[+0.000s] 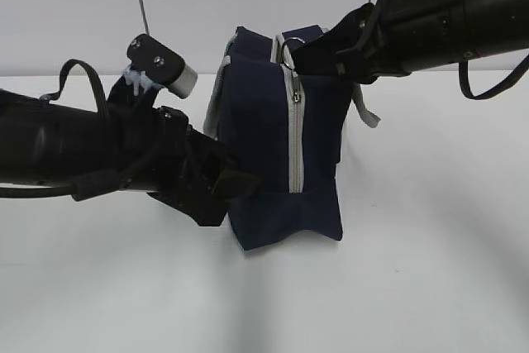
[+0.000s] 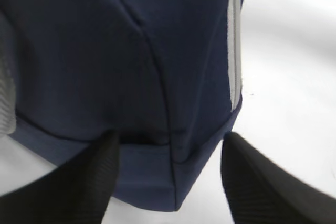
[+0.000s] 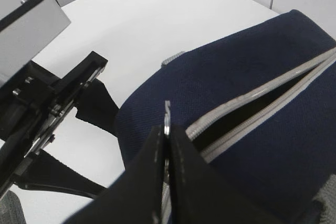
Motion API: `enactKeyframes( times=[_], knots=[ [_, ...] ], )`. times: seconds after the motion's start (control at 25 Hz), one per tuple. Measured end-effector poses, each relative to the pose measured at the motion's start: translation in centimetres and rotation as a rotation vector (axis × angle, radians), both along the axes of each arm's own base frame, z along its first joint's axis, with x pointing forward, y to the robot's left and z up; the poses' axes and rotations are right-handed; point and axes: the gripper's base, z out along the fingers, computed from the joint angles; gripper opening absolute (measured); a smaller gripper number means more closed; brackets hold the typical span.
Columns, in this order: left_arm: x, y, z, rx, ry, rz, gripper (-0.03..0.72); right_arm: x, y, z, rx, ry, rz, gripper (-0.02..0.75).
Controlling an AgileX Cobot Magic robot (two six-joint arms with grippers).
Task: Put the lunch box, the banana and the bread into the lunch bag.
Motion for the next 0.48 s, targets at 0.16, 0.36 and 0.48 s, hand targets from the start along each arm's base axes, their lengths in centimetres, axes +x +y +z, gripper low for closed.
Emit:
enactKeyframes(
  times=[0.16,0.36,0.48],
  knots=[
    [0.3,-0.2,0.5,-0.008,-0.016,0.002,0.435,0.0,0.0,0.0,0.001,0.003,0.001,-0.016],
    [0.8,-0.4,1.3,-0.020,-0.042,0.007,0.435,-0.1,0.1,0.0,0.004,0.011,0.013,-0.016],
    [0.9,-0.5,1.4,-0.022,-0.046,0.008,0.435,-0.2,0.1,0.0,0.006,0.014,0.015,-0.016]
  ],
)
